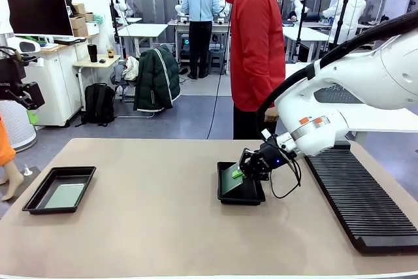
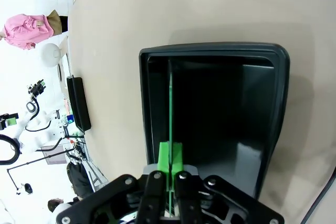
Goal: Inspect and transfer BCBs to ESD trays.
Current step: Pick up the Blank PCB from the PCB Rack and place it in the right ESD tray.
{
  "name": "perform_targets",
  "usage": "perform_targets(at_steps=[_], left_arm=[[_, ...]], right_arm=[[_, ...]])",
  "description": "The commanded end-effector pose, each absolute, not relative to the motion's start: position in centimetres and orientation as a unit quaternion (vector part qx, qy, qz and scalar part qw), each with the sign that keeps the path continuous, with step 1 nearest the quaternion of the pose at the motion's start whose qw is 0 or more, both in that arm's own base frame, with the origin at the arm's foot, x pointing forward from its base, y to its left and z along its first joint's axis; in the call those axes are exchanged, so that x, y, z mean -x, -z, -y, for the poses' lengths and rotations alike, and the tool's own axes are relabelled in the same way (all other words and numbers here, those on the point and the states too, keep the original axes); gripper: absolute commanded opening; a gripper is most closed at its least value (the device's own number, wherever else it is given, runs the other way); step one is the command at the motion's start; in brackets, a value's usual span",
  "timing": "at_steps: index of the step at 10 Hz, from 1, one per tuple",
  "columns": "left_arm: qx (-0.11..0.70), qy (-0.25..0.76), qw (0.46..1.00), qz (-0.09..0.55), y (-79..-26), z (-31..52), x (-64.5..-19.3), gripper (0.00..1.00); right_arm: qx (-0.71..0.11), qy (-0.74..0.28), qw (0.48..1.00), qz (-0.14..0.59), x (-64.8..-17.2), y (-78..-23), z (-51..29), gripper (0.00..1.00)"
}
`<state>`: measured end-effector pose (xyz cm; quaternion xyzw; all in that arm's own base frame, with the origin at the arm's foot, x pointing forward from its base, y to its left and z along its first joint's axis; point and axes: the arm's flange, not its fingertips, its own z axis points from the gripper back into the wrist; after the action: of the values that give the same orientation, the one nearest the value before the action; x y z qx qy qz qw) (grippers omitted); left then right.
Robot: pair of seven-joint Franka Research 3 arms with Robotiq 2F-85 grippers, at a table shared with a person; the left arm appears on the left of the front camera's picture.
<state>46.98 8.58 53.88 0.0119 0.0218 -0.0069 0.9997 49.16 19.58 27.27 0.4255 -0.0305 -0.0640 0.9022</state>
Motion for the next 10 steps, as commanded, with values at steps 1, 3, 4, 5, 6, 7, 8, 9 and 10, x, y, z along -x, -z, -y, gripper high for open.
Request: perform_targets(at_steps=[1,3,4,5,6,7,8,9,10], left_arm=[[-0.012,0.006,1.0,-0.021,-53.8,-8.7,-47.0,1.0],[-0.012,0.006,1.0,-0.021,-53.8,-8.7,-47.0,1.0],[-0.012,0.006,1.0,-0.021,-53.8,-8.7,-47.0,1.0],[-0.012,0.006,1.0,-0.021,-53.8,-8.7,-47.0,1.0],[-0.012,0.006,1.0,-0.021,-53.8,-8.7,-47.0,1.0],[-0.012,0.006,1.0,-0.021,-53.8,-8.7,-47.0,1.0],[-0.012,0.006,1.0,-0.021,-53.8,-8.7,-47.0,1.0],[-0.012,0.006,1.0,-0.021,-53.8,-8.7,-47.0,1.0],[-0.012,0.006,1.0,-0.021,-53.8,-8.7,-47.0,1.0]], right_arm=[[-0.426,0.065,0.902,0.032,-49.1,-27.4,-19.5,0.02],[-0.426,0.065,0.902,0.032,-49.1,-27.4,-19.5,0.02],[-0.426,0.065,0.902,0.032,-49.1,-27.4,-19.5,0.02],[-0.425,0.064,0.902,0.031,-49.2,-27.3,-19.5,0.02],[-0.414,0.064,0.907,0.034,-49.1,-27.9,-19.7,0.18],[-0.408,0.062,0.91,0.036,-49.0,-28.4,-19.7,0.22],[-0.395,0.061,0.916,0.043,-49.0,-29.1,-19.8,0.37],[-0.382,0.058,0.921,0.05,-49.0,-29.7,-19.9,0.41],[-0.373,0.052,0.925,0.055,-49.0,-30.5,-20.2,0.56]])
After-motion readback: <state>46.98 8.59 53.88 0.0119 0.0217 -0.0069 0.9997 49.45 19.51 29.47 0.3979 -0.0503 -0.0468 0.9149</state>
